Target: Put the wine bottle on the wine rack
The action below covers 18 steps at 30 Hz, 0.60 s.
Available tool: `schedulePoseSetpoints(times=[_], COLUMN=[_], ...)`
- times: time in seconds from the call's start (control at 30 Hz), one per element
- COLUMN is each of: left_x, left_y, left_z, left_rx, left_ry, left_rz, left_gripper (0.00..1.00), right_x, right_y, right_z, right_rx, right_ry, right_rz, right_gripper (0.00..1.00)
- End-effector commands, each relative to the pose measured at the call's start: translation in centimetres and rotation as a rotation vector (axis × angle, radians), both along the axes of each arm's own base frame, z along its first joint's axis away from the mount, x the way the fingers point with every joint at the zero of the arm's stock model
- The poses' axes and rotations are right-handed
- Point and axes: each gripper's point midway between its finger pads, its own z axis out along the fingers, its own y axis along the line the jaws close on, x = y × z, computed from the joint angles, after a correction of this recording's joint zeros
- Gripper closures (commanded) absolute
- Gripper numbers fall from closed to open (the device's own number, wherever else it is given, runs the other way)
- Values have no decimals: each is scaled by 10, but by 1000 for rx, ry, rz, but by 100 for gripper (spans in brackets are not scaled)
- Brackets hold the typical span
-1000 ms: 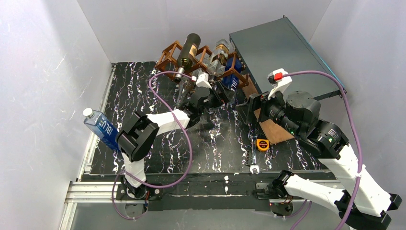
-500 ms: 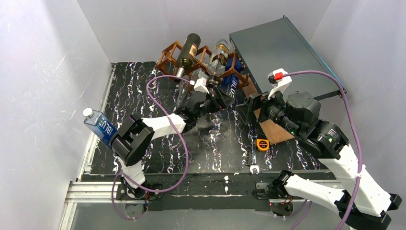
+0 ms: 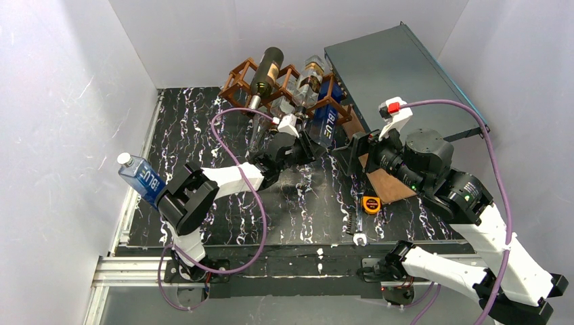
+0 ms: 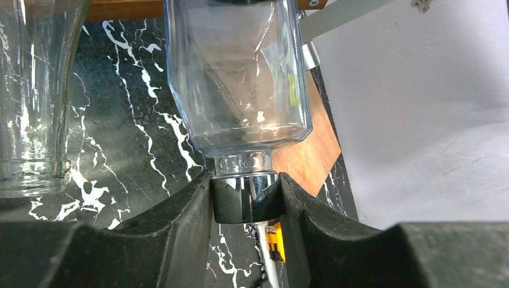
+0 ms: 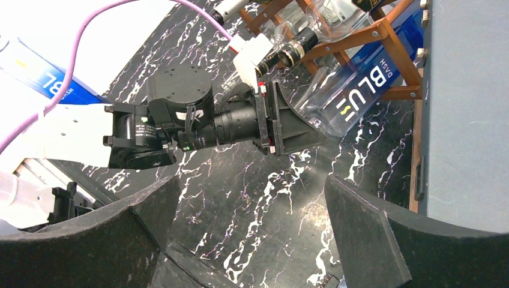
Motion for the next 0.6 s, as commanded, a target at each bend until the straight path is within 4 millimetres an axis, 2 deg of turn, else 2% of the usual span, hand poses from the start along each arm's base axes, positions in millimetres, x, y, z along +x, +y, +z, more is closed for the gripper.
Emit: schedulePoseSetpoints(times=[0.0,0.27,0.57], left_x=[7,25,48], left_y=[-3,-8,-6], left_z=[38,49,56], left_rx=[-41,-56,-80], left_ry=[-66,-81,-86], left_rz=[13,57,123], left_gripper=[68,83,80], right_x=[0,-1,-1], right_y=[1,-2,-3], right_z=[21,22,22], right_rx=[63,60,58], right_ry=[-49,-51,-53], right_rz=[1,-6,-6], right_gripper=[0,0,0])
